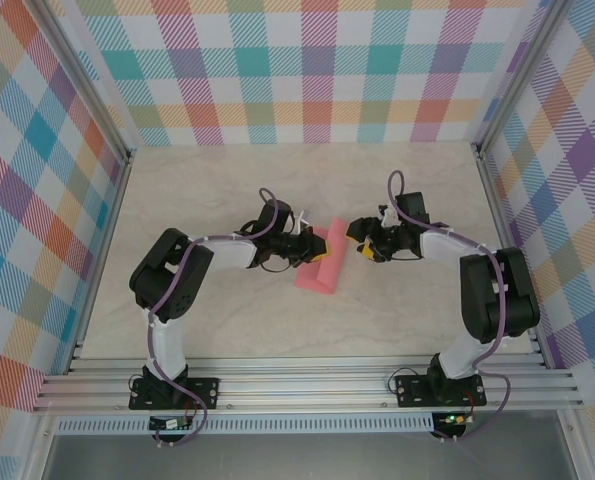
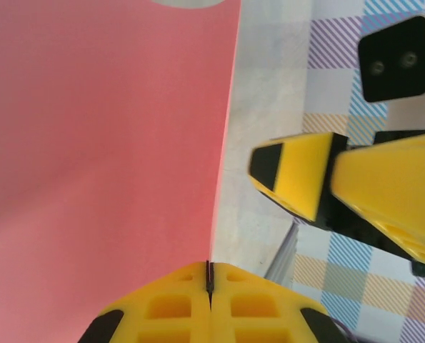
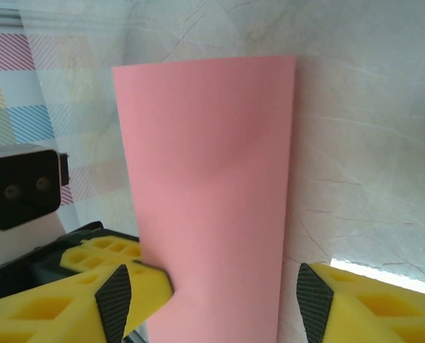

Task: Fold a paper plane with a square sheet of paper (pick it up from the middle)
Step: Fold the square sheet of paper in half at the center of the table, then hold the square sheet of paper at the center of the table.

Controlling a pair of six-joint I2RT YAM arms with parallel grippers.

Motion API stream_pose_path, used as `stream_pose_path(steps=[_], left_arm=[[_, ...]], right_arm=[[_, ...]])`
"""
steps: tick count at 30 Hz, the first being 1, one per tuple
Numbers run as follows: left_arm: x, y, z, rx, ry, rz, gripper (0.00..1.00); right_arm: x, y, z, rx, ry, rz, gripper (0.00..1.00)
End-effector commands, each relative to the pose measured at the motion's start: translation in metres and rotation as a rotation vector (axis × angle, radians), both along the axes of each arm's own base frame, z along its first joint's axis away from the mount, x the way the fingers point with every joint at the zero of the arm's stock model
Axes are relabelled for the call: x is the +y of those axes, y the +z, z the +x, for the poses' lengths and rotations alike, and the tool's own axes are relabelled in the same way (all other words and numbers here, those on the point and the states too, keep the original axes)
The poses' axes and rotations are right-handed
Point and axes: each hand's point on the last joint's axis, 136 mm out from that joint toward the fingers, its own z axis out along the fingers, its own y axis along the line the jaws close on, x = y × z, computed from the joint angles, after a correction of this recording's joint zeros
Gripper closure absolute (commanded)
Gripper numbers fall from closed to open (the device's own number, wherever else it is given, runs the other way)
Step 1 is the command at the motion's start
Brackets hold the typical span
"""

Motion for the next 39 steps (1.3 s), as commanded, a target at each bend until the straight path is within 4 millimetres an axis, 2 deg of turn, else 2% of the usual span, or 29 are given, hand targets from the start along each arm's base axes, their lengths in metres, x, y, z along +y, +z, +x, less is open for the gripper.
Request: stream_pose_path(steps=[1, 6, 13, 17, 23, 30, 39], left_arm=[[0.011, 0.002, 0.003, -0.029, 0.04, 0.053, 0.98], [0.024, 0.007, 0.014, -0.027, 0.095, 0.045, 0.98], [0.035, 0.013, 0.032, -0.003, 0.183, -0.031, 0.99], [0.033, 0.008, 0.03, 0.016, 0.166, -0.033, 0.98], [0.036, 0.003, 0.025, 0.024, 0.173, -0.02, 0.98], [0.039, 0.003, 0.023, 0.023, 0.181, -0.015, 0.98], [0.04, 0.0, 0.023, 0.023, 0.187, -0.001, 0.95]], right_arm=[[0.009, -0.007, -0.006, 0.039, 0.058, 0.004, 0.38], [0.014, -0.022, -0.014, 0.089, 0.063, -0.028, 0.4], [0.021, -0.021, -0.013, 0.091, 0.094, -0.025, 0.39], [0.027, -0.017, -0.01, 0.084, 0.13, -0.014, 0.38], [0.039, -0.022, -0.004, 0.098, 0.199, -0.04, 0.39], [0.047, -0.037, 0.002, 0.137, 0.233, -0.075, 0.39], [0.047, -0.055, -0.004, 0.178, 0.247, -0.141, 0.41]])
